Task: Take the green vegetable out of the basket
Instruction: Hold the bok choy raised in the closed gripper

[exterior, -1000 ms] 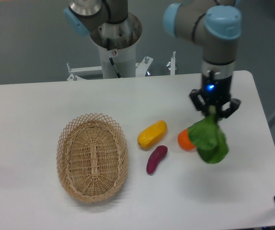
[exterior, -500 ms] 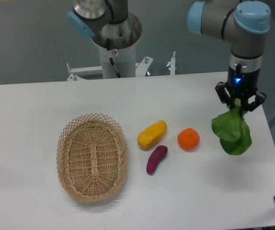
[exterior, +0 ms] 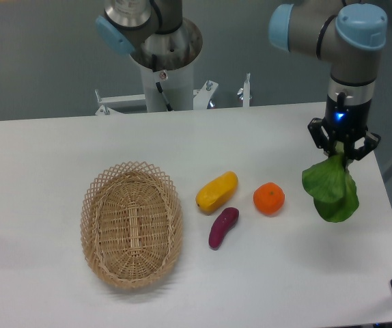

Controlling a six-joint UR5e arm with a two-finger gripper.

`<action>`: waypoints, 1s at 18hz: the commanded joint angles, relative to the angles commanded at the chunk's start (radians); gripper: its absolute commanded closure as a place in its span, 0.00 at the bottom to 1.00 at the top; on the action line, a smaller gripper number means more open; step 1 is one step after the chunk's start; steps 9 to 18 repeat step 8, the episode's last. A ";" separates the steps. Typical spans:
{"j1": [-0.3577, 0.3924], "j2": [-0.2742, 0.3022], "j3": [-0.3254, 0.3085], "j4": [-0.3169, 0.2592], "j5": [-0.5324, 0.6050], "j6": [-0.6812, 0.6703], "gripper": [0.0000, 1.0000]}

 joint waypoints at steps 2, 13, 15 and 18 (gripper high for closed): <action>0.000 0.000 0.005 0.000 -0.003 0.000 0.67; 0.000 0.000 0.000 0.000 -0.003 0.000 0.67; 0.000 0.000 0.000 0.000 -0.003 0.000 0.67; 0.000 0.000 0.000 0.000 -0.003 0.000 0.67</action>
